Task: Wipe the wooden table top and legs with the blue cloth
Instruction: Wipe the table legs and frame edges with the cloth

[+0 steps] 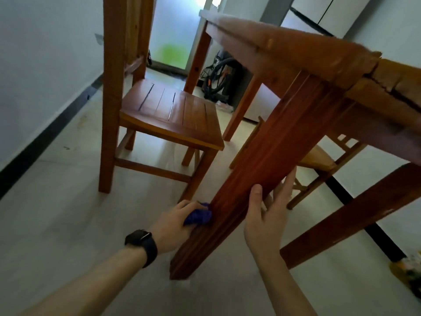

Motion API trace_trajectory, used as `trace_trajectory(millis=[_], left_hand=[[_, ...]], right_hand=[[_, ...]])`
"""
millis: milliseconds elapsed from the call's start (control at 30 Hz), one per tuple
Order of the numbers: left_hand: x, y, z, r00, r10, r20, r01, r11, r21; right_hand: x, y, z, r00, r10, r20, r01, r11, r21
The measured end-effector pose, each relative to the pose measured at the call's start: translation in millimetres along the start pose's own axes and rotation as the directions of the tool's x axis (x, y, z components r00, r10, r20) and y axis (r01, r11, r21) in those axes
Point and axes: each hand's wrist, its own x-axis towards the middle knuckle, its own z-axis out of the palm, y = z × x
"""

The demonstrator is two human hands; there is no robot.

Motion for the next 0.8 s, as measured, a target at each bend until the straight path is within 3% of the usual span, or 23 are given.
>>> trace_trajectory(millis=[33, 100, 200, 300, 367, 400, 433, 500, 567, 600, 667, 733, 800], left_hand=[[-7, -13, 0, 0.996, -0.078, 0.034, 0.08, 0.996, -0.044], [-9, -20, -6, 0.983, -0.164, -0.077, 0.146, 0.969, -0.202], [4, 9, -6, 0.927, -0.124, -0.353, 0.052, 0.977, -0.207], [-3, 31, 37, 0.907, -0.011, -0.422, -0.071, 0.982, -0.178], [-18, 8, 71, 0.914, -0.018, -0.406, -0.051, 0.986, -0.158], [-26, -16, 82, 0.937, -0.067, -0.344, 0.026, 0.992, -0.121], [-34, -41, 89, 0.959, -0.154, -0.238, 0.147, 0.988, -0.048], [-49, -87, 90, 0.938, -0.346, -0.001, 0.345, 0.935, 0.082], [-51, -105, 79, 0.912, -0.409, -0.029, 0.408, 0.913, -0.019], [-47, -102, 74, 0.906, -0.399, -0.142, 0.384, 0.915, -0.122], [-33, -76, 65, 0.894, -0.245, -0.375, 0.167, 0.959, -0.229], [-26, -49, 73, 0.913, -0.056, -0.405, -0.042, 0.972, -0.23], [-32, -50, 99, 0.943, -0.076, -0.323, 0.011, 0.98, -0.198]], right_hand=[[-7, 5, 3, 0.999, 0.029, 0.021, -0.029, 0.999, 0.021], [-24, 19, 10, 0.993, 0.076, 0.092, -0.078, 0.997, 0.016], [-51, 43, 26, 0.975, 0.173, 0.14, -0.168, 0.985, -0.047], [-63, 60, 40, 0.984, 0.166, 0.062, -0.16, 0.983, -0.093], [-67, 66, 46, 0.989, 0.15, -0.006, -0.15, 0.983, -0.103], [-69, 70, 49, 0.988, 0.152, -0.027, -0.154, 0.982, -0.108], [-72, 73, 52, 0.987, 0.16, -0.033, -0.162, 0.98, -0.114], [-82, 78, 57, 0.982, 0.19, 0.0, -0.189, 0.975, -0.117], [-94, 87, 62, 0.976, 0.211, 0.048, -0.205, 0.972, -0.117], [-99, 92, 64, 0.975, 0.216, 0.056, -0.208, 0.971, -0.116], [-105, 100, 70, 0.975, 0.222, 0.028, -0.217, 0.968, -0.124], [-106, 104, 76, 0.973, 0.232, -0.017, -0.232, 0.965, -0.126], [-106, 108, 79, 0.974, 0.223, -0.037, -0.225, 0.968, -0.109]])
